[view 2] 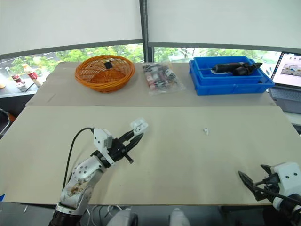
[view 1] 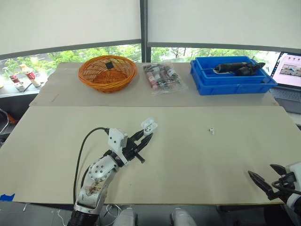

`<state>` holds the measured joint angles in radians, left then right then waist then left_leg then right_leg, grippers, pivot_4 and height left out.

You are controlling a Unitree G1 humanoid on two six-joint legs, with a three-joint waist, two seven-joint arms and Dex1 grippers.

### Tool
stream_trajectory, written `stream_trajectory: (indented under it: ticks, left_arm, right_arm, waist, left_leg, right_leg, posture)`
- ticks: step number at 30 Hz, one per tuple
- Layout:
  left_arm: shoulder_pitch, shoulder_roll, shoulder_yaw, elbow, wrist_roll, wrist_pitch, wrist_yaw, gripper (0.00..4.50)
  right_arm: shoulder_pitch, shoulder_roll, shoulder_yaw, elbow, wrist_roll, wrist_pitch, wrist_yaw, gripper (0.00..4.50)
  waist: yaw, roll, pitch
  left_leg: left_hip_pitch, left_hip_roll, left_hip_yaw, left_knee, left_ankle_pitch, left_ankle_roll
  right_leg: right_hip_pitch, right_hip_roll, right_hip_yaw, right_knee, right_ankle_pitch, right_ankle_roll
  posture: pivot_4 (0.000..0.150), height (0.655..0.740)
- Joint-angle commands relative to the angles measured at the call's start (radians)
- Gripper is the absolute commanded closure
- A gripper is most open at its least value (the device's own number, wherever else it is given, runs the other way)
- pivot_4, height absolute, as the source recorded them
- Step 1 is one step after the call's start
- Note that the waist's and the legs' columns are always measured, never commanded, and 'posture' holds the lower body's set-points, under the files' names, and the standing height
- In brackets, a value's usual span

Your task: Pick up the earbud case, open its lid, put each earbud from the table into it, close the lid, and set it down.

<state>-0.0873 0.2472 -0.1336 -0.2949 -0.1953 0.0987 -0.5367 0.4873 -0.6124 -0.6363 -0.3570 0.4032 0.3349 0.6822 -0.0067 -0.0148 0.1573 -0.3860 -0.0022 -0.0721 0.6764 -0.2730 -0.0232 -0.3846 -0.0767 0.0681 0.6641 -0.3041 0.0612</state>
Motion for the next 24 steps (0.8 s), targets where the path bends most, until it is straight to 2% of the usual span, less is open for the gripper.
stream_trajectory:
  ticks: [1, 6, 11, 17, 24]
  left_arm:
    - [-0.017, -0.002, 0.004, -0.023, -0.005, -0.028, 0.002, 3.97]
    - [-0.028, -0.008, -0.006, -0.015, -0.002, -0.029, 0.002, 3.97]
    - [-0.030, -0.015, -0.015, -0.013, 0.000, -0.031, 0.005, 3.97]
    - [-0.026, -0.018, -0.022, -0.019, 0.003, -0.029, 0.010, 3.97]
    - [-0.017, -0.023, -0.032, -0.020, 0.006, -0.031, 0.014, 3.97]
  right_arm:
    - [-0.044, -0.001, 0.058, -0.077, -0.014, -0.002, -0.028, 0.00]
    - [-0.264, 0.048, 0.257, -0.098, -0.101, 0.067, -0.190, 0.00]
    - [-0.497, 0.139, 0.399, 0.053, -0.212, 0.108, -0.343, 0.00]
    - [-0.715, 0.218, 0.452, 0.301, -0.280, 0.143, -0.471, 0.00]
    - [-0.818, 0.252, 0.465, 0.466, -0.296, 0.123, -0.502, 0.00]
  waist:
    - [-0.003, 0.000, 0.000]
    - [-0.009, 0.001, 0.000]
    - [0.001, 0.001, -0.001]
    - [0.000, 0.001, -0.001]
    - [-0.010, 0.002, -0.001]
  left_leg:
    - [0.000, 0.000, 0.000, 0.000, 0.000, 0.000]
    - [0.000, 0.000, 0.000, 0.000, 0.000, 0.000]
    - [-0.001, -0.001, -0.001, 0.001, 0.000, -0.001]
    - [-0.002, -0.001, -0.001, 0.001, 0.001, -0.001]
    - [-0.001, 0.000, -0.001, 0.001, 0.001, -0.001]
  right_leg:
    - [0.000, 0.000, 0.000, 0.000, 0.000, 0.000]
    - [0.000, 0.000, 0.000, 0.001, 0.000, 0.000]
    - [-0.002, 0.000, -0.001, 0.000, 0.000, 0.000]
    - [-0.002, -0.001, 0.000, 0.001, 0.000, 0.000]
    - [-0.003, 0.000, 0.000, 0.002, 0.000, 0.000]
  posture:
    - [0.150, 0.7400]
    - [0.150, 0.7400]
    - [0.150, 0.7400]
    - [0.150, 0.7400]
    - [0.150, 0.7400]
